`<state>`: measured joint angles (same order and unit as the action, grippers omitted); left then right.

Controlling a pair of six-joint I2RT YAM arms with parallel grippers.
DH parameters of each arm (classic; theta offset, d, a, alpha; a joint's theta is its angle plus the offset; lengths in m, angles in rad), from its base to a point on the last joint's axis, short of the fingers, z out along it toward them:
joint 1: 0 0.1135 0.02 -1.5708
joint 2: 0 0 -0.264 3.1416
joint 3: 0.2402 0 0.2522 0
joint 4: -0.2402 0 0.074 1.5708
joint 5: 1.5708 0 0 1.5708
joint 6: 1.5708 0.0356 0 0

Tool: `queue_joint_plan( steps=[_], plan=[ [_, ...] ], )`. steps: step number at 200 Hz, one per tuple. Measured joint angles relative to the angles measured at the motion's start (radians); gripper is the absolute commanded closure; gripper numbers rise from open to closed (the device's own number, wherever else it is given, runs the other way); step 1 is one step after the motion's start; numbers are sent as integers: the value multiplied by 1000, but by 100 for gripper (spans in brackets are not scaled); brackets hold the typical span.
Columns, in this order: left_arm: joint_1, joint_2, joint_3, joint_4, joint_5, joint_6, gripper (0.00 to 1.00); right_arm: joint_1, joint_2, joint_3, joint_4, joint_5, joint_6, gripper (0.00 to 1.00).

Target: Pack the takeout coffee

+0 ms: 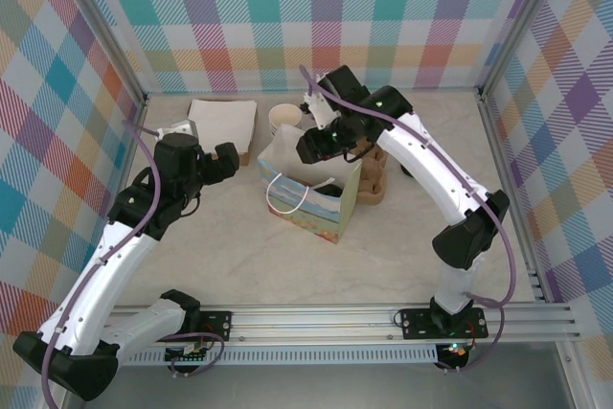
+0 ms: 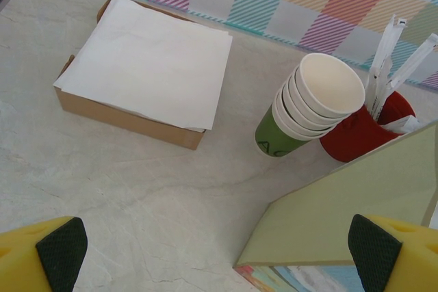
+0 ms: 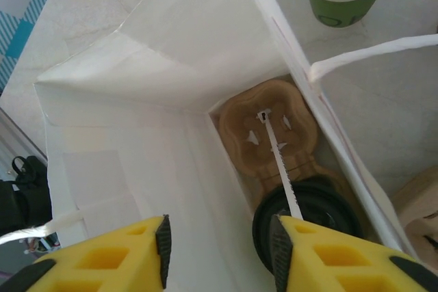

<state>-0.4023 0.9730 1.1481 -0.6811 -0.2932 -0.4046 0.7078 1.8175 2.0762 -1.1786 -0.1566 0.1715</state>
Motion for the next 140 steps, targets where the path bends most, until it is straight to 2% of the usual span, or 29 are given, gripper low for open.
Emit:
queue_joint_plan(
  steps=[46,78,107,140],
  plan=[
    [3,42,51,-5,31,-19,0,0,-84,1,-13,65,-4,39],
    [45,78,95,-10,94,-53,0,-5,-163,0,-11,101,-5,29],
    [126,106,117,-22,168,-87,0,-21,-252,-44,21,123,0,19],
    [281,161,132,-31,287,-132,0,-46,-354,-148,72,143,7,3]
  ],
)
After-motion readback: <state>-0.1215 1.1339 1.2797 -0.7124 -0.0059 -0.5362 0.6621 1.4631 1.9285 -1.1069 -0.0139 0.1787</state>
